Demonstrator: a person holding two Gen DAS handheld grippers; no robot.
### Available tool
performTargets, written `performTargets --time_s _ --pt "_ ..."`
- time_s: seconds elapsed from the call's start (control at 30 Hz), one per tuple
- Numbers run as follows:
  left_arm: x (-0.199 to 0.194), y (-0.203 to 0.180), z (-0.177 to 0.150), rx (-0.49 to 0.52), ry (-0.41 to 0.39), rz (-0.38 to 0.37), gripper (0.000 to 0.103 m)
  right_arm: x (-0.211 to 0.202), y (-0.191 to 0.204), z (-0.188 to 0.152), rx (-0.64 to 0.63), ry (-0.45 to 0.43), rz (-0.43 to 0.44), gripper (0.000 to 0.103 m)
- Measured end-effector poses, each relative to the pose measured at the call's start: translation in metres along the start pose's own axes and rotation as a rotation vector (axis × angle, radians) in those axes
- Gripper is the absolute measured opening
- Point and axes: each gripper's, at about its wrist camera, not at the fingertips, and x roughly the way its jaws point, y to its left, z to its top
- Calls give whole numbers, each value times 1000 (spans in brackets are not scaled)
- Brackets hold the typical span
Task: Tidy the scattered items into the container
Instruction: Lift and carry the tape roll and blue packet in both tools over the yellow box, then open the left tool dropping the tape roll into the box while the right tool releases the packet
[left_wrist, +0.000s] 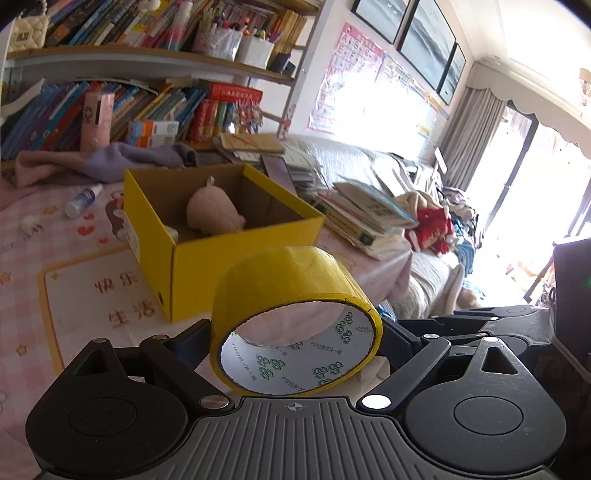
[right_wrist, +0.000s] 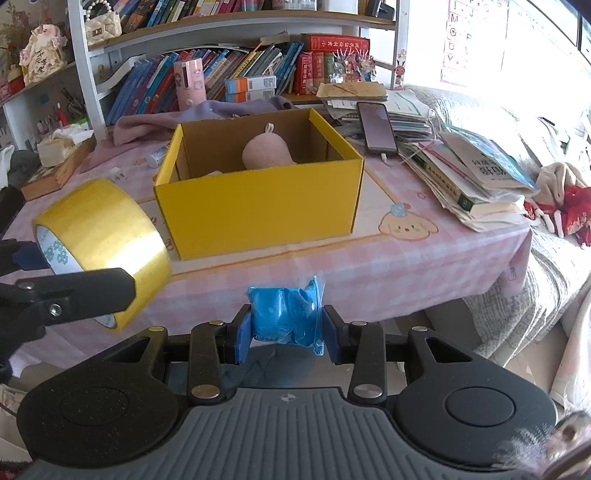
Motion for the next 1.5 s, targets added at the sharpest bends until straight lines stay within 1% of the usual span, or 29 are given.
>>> performTargets --time_s 0.2,0.33,0.43,0.57,0.83,0.93,1.03,1.1,1.23,1.4,1.5 --pt "12 2 21 32 -52 17 95 13 -8 25 -19 -59 1 36" --pt "23 -1 38 69 -87 44 95 23 -17 50 -38 -106 11 36" --pt "31 -3 54 75 -116 70 95 33 -26 72 -68 -136 34 36" --pt "45 -6 72 79 -144 130 95 51 -38 101 -115 -162 74 36" --pt "82 2 104 62 -160 278 95 99 -56 148 -204 -168 178 36" --pt "102 9 117 50 -143 320 95 121 -59 160 -239 -156 220 36" --pt "128 15 127 45 -90 358 95 145 -56 167 -297 -132 255 36" --pt "145 19 130 35 -49 382 95 161 -54 169 -335 -101 278 37" --pt "166 22 127 7 6 407 95 184 -53 170 -372 -42 329 37" --pt "181 30 121 -33 53 430 95 206 -53 170 -403 13 369 37" --pt "187 33 119 -63 72 432 95 210 -51 168 -446 9 382 37"
